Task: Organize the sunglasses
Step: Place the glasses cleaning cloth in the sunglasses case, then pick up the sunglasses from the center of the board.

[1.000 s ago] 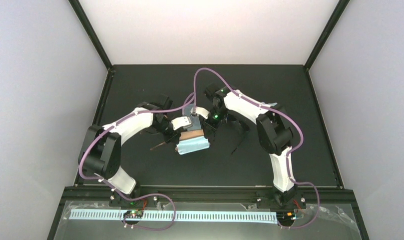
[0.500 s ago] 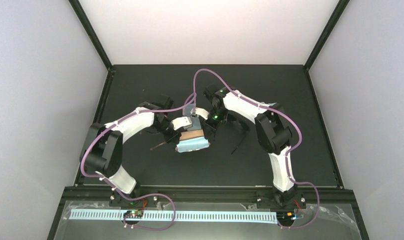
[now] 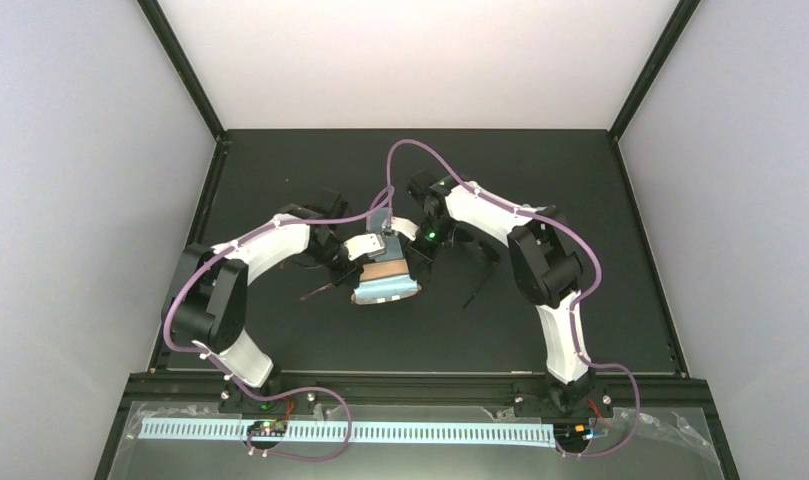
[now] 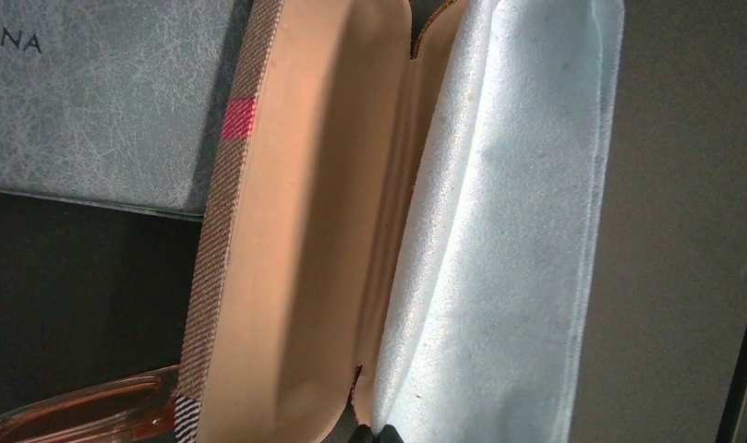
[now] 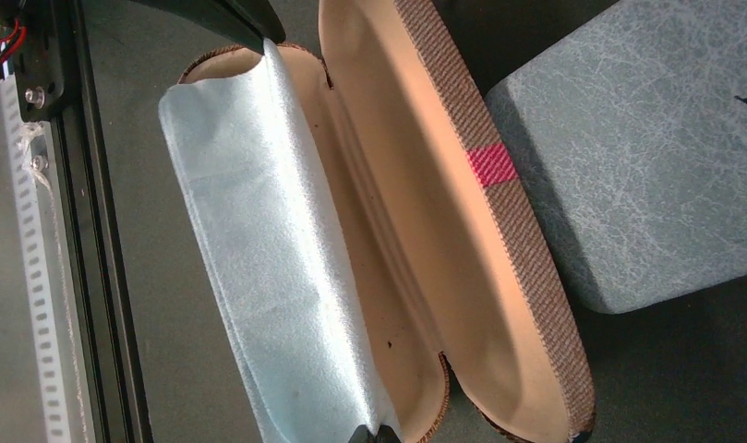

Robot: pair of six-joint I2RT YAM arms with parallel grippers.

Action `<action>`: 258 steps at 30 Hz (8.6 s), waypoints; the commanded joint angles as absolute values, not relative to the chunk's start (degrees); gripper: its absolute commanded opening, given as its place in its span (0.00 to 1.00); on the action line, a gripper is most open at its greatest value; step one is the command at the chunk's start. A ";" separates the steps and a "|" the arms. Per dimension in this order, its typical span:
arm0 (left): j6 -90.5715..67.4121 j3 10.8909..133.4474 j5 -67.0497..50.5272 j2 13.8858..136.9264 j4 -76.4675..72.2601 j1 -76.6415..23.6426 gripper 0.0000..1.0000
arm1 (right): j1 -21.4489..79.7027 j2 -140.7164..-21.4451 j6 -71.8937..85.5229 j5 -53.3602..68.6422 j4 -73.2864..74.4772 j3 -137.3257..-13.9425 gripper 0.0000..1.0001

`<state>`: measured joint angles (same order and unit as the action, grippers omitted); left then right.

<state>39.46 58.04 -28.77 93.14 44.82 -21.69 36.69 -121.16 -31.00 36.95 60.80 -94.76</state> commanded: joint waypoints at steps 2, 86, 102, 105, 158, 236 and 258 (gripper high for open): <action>41.03 59.25 -29.62 93.97 44.27 -21.18 0.01 | 36.99 -122.11 -31.07 36.19 60.51 -94.46 0.01; 25.82 53.07 -18.40 74.71 26.89 -17.25 0.99 | 20.92 -92.59 -24.74 3.92 40.95 -69.36 0.55; 26.89 52.62 -17.22 74.36 27.78 -17.24 0.99 | 20.99 -100.01 -25.85 10.47 43.42 -74.42 0.50; 26.89 53.19 -15.03 75.95 28.77 -16.95 0.99 | 21.01 -99.28 -25.60 10.26 43.82 -74.45 0.51; 27.33 57.99 -20.49 84.17 26.16 -0.61 0.96 | 21.09 -105.27 -27.11 9.73 43.30 -77.10 0.25; 24.63 83.82 -26.41 82.36 50.52 -13.33 0.02 | 29.73 -94.43 -14.58 47.78 49.87 -96.85 0.80; 21.81 81.38 -17.97 80.55 43.16 -19.42 0.02 | 29.79 -103.42 9.28 68.98 32.75 -88.54 0.73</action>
